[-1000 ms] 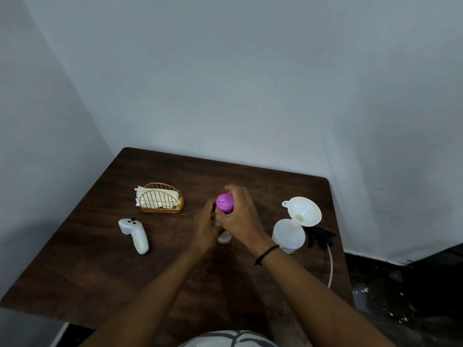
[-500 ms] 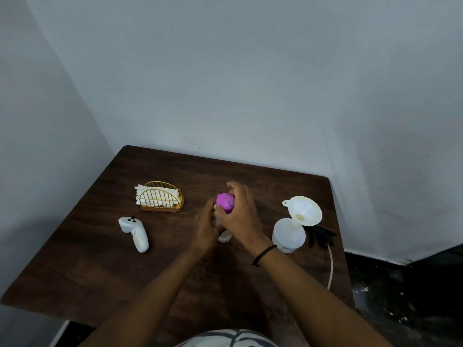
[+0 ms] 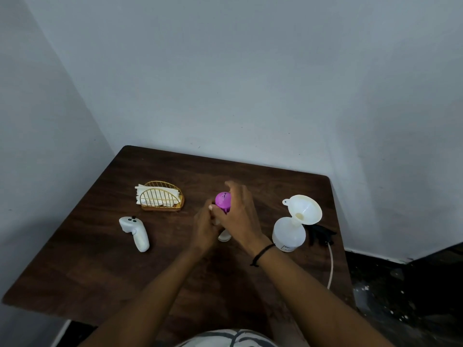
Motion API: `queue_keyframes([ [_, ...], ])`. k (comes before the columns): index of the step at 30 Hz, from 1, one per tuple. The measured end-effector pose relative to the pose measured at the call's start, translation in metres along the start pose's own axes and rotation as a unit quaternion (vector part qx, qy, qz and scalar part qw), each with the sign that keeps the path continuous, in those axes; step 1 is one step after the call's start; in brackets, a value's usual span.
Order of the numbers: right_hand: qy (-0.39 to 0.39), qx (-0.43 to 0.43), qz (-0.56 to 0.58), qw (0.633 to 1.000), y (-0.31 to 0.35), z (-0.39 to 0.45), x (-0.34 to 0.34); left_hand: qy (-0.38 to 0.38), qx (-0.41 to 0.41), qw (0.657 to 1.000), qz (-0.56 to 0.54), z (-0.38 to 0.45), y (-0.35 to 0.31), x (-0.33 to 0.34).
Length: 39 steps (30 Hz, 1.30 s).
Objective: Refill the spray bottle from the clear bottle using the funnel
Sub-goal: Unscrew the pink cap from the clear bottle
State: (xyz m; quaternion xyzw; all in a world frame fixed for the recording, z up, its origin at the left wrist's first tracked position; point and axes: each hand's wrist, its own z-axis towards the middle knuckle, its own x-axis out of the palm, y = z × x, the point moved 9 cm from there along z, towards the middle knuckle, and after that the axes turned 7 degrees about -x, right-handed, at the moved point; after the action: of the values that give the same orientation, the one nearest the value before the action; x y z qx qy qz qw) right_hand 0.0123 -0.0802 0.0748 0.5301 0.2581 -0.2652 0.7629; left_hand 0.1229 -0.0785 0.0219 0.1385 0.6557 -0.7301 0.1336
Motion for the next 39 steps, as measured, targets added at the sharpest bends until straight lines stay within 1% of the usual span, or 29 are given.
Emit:
queue_keyframes([
  [3,0.041,-0.015,0.051,0.998,-0.001,-0.002,0.008,-0.003,0.022,1.0,0.003,-0.001,-0.003,-0.001],
  [4,0.045,-0.021,0.047,0.998,0.0,-0.002,0.01,-0.004,0.027,1.0,0.003,-0.001,-0.004,-0.001],
  [5,0.034,-0.016,0.034,0.999,0.0,-0.002,0.008,-0.004,0.024,1.0,0.001,-0.001,-0.005,-0.002],
  [7,-0.015,0.012,0.013,1.0,-0.006,-0.002,-0.001,-0.002,0.015,1.0,-0.007,0.0,-0.006,-0.001],
  [8,-0.03,0.011,0.016,0.999,-0.006,-0.003,-0.004,0.0,0.016,1.0,-0.011,0.0,-0.005,0.0],
  [10,-0.02,-0.021,0.039,0.999,-0.003,-0.004,-0.002,0.0,0.03,1.0,-0.008,-0.001,-0.005,0.0],
  [12,-0.002,-0.049,0.031,0.998,0.0,-0.004,0.003,-0.002,0.041,0.999,-0.009,-0.001,-0.003,-0.001],
  [13,-0.004,-0.046,0.016,0.999,0.001,-0.003,0.003,-0.002,0.036,0.999,-0.01,-0.001,-0.002,-0.001],
  [16,-0.028,0.015,0.01,0.999,-0.01,-0.002,-0.002,-0.001,0.009,1.0,-0.009,0.001,0.001,0.001],
  [19,0.001,-0.007,0.047,0.999,-0.007,-0.004,0.001,-0.005,0.034,0.999,0.0,0.001,-0.002,0.001],
  [21,0.02,-0.03,0.04,0.999,-0.002,-0.004,0.006,-0.004,0.046,0.999,0.002,0.001,-0.002,0.0],
  [22,0.019,-0.025,0.025,0.999,-0.002,-0.004,0.006,-0.004,0.042,0.999,0.0,0.001,0.0,0.001],
  [25,-0.008,0.019,0.01,1.0,-0.011,-0.003,0.002,-0.004,0.018,1.0,0.008,0.001,0.003,0.002],
  [29,-0.04,-0.018,0.041,0.998,-0.01,-0.005,-0.003,0.006,0.006,1.0,-0.018,0.002,0.006,0.001],
  [33,-0.119,-0.027,0.081,0.989,-0.005,-0.005,-0.023,0.004,-0.016,1.0,-0.001,0.005,0.012,0.002],
  [37,-0.167,-0.005,0.119,0.979,-0.011,0.001,-0.04,-0.006,-0.009,1.0,0.019,0.005,0.009,0.0],
  [39,-0.19,0.03,0.124,0.973,-0.022,0.001,-0.045,-0.006,-0.008,1.0,0.025,0.005,0.005,0.0],
])
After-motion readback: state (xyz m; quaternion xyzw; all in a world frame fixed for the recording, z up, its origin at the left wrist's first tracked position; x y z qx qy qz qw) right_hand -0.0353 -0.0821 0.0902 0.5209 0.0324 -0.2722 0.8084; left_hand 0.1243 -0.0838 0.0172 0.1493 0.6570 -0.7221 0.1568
